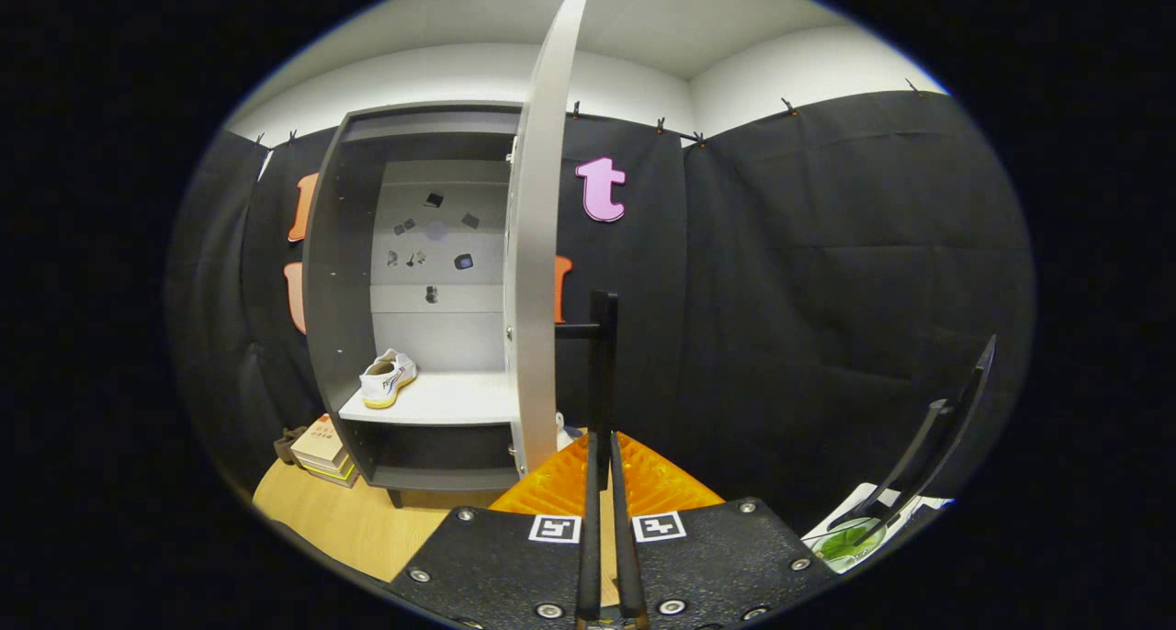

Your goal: Open the shoe cabinet door, grab the shoes and put them into the shoe cabinet, then close the shoe cabinet door.

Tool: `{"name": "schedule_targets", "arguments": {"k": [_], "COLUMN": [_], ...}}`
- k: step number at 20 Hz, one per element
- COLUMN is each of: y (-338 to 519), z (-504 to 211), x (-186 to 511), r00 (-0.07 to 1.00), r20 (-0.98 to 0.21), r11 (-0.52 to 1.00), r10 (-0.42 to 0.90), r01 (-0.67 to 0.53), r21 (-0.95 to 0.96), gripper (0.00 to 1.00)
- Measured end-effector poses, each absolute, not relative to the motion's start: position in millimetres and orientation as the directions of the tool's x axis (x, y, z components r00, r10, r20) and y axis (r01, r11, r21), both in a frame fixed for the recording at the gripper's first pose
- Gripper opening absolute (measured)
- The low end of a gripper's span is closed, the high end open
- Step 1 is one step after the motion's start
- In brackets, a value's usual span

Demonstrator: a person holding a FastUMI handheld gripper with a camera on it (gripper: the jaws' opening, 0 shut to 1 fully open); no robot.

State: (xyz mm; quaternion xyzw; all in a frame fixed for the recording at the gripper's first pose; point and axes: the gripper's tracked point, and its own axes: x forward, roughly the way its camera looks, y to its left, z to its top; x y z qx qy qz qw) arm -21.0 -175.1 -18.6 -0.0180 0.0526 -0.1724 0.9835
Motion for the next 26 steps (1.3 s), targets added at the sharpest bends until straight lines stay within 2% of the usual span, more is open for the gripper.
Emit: {"name": "schedule_targets", "arguments": {"k": [15, 26], "y": [-170.5, -69.9], "z": [-9.1, -17.6], "x": [-36.8, -60.7], "r00": [0.928, 0.965], "r20": [-0.094, -0.108], "r11": [0.932, 0.971], "r10": [-0.361, -0.237], "r01": [0.356, 0.233], "r21": [-0.069, -0.050], "gripper": [0.07, 0.07]}}
